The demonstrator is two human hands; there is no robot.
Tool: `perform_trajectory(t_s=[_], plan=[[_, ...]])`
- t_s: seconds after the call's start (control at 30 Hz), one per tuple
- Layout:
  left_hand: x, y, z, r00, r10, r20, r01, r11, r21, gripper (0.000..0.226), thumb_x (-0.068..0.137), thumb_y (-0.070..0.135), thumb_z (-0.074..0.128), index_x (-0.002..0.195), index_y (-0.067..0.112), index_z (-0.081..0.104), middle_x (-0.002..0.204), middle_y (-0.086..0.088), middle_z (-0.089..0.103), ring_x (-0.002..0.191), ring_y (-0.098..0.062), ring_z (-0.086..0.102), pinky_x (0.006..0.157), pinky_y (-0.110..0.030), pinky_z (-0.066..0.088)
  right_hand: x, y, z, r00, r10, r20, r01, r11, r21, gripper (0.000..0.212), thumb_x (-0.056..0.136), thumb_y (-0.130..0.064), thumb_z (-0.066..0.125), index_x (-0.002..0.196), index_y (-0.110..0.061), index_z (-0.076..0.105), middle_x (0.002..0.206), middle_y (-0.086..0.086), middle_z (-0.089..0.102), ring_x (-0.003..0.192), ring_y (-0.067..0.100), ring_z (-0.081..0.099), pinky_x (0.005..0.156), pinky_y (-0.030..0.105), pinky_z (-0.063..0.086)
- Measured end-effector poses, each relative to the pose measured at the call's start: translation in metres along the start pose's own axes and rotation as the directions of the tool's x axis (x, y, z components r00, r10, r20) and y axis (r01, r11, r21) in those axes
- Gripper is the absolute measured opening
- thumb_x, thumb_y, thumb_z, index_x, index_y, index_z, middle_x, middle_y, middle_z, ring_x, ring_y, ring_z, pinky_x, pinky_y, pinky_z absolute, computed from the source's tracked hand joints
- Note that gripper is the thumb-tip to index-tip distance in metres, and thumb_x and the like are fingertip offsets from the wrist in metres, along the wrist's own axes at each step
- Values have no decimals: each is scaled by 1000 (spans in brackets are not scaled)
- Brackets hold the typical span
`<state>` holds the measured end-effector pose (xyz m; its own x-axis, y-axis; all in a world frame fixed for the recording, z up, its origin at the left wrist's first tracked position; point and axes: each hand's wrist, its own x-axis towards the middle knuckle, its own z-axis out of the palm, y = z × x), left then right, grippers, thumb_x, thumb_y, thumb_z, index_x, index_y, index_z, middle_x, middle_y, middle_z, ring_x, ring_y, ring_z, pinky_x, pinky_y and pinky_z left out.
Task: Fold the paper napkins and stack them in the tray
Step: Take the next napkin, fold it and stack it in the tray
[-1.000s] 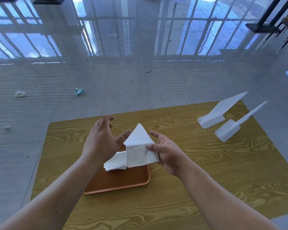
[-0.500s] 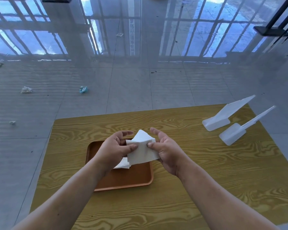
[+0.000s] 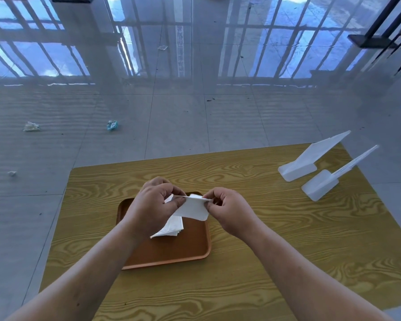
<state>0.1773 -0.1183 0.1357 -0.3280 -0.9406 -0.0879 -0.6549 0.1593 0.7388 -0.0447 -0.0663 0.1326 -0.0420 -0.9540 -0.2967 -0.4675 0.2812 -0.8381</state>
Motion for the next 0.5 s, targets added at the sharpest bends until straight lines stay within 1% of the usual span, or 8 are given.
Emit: perform_trajectory(t_s=[0.07, 0.13, 0.17, 0.23, 0.3, 0.33, 0.43, 0.5], plan=[[2, 1, -1, 1000, 17, -6, -16, 1000, 10, 6, 93, 39, 75, 88, 41, 75, 109, 26, 61, 116, 4, 47, 89, -20, 39, -1, 1, -2, 999, -27, -22, 24, 991, -132, 14, 96, -34, 69, 82, -37, 70, 87, -18, 64, 78, -5, 57, 66, 17, 40], [2, 0, -1, 1000, -26, 7, 26, 995, -97, 4, 93, 37, 75, 90, 40, 76, 114, 27, 66, 117, 2, 54, 89, -22, 46, -1, 0, -4, 1000, -6, -7, 5, 993, -115, 14, 93, -36, 71, 80, -38, 68, 89, -21, 63, 83, -7, 56, 70, 15, 40], [2, 0, -1, 997, -76, 34, 82, 974, -213, 1, 93, 37, 75, 93, 38, 76, 113, 23, 71, 113, -4, 62, 86, -25, 51, -1, -1, -4, 1000, 23, 21, -23, 1000, -21, 11, 93, -32, 72, 82, -33, 70, 84, -18, 66, 76, -5, 58, 70, 18, 44], [2, 3, -1, 972, -170, 160, 227, 851, -474, 22, 85, 40, 81, 105, 34, 73, 110, 8, 77, 103, -20, 73, 83, -36, 61, 0, -5, -5, 991, 81, 102, -106, 956, 273, 8, 97, -19, 70, 93, -14, 72, 86, 0, 70, 81, 12, 63, 79, 33, 52], [3, 3, -2, 931, -220, 291, 354, 737, -576, 51, 74, 39, 90, 119, 25, 68, 110, -6, 79, 101, -29, 76, 86, -46, 63, 1, -9, -6, 980, 116, 163, -186, 826, 532, 6, 101, -10, 64, 99, -6, 68, 95, 13, 70, 91, 26, 67, 90, 47, 57], [3, 3, -2, 916, -218, 336, 386, 702, -598, 56, 73, 35, 92, 122, 22, 68, 111, -9, 79, 103, -30, 77, 88, -47, 63, 2, -11, -6, 975, 131, 177, -214, 761, 613, 4, 102, -9, 63, 100, -7, 66, 97, 13, 72, 92, 27, 69, 91, 47, 59], [2, 3, 3, 914, -213, 347, 399, 634, -662, 46, 77, 25, 87, 118, 10, 74, 112, -13, 81, 108, -34, 76, 90, -44, 61, 5, -14, -5, 967, 197, 163, -252, 634, 731, 4, 101, -13, 65, 103, -11, 68, 98, 9, 76, 89, 23, 73, 82, 41, 61], [0, 5, 7, 922, -246, 300, 388, 594, -704, 41, 77, 25, 83, 114, 8, 76, 108, -14, 82, 103, -33, 78, 80, -38, 63, 4, -14, -2, 958, 208, 199, -285, 590, 755, 10, 100, -18, 68, 108, -12, 71, 101, 8, 79, 91, 24, 75, 85, 44, 61]])
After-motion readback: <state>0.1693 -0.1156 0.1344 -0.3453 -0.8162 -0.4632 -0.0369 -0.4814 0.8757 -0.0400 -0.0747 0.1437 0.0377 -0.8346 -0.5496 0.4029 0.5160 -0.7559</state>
